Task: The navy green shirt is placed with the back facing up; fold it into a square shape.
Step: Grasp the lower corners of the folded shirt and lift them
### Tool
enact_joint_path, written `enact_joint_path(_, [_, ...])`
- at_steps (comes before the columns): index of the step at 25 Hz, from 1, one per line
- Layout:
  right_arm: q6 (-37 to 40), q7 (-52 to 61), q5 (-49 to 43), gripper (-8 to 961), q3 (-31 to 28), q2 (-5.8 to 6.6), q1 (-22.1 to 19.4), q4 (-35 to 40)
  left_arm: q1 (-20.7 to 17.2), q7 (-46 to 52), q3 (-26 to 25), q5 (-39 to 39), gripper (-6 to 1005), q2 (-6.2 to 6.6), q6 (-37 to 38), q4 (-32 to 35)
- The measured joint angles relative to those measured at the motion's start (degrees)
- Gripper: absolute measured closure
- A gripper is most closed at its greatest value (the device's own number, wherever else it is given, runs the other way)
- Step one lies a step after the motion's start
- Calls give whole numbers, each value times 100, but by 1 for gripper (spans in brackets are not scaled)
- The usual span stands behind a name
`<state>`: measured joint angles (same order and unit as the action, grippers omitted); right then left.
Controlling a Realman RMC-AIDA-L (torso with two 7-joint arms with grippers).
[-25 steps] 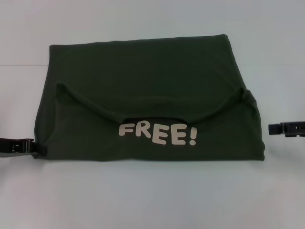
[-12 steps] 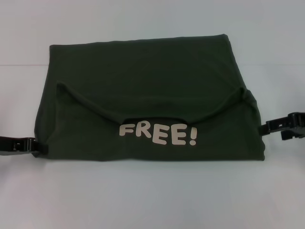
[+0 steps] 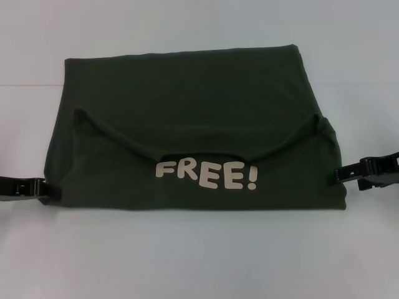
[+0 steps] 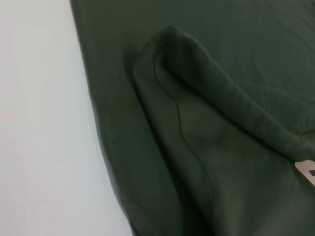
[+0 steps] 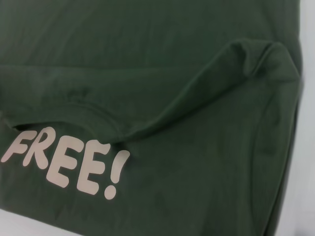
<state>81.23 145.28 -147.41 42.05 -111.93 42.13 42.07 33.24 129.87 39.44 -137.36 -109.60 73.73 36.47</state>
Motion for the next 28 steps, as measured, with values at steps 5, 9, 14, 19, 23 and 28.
enact_joint_path(5, [-181, -34, -3, 13, 62, -73, 45, -125, 0, -4, -9, -2, 1001, 0, -7, 0])
enact_joint_path(9, [-361, -37, -4, 13, 197, -98, 78, -273, 2, -5, -14, -2, 1001, 1, -16, 0])
enact_joint_path(14, [-489, -37, -8, 13, 303, -149, 109, -341, 11, -5, -12, -2, 1001, 1, -31, 0])
enact_joint_path(19, [-553, -68, -8, 13, 304, -203, 111, -341, 20, -11, -13, -2, 1001, 0, -34, 0])
enact_joint_path(23, [-617, -88, -7, 16, 310, -232, 111, -366, 23, -14, -9, -2, 1001, -5, -36, 0])
enact_joint_path(28, [-658, -95, -7, 21, 340, -243, 128, -418, 24, -15, -9, -1, 1001, -8, -55, 0])
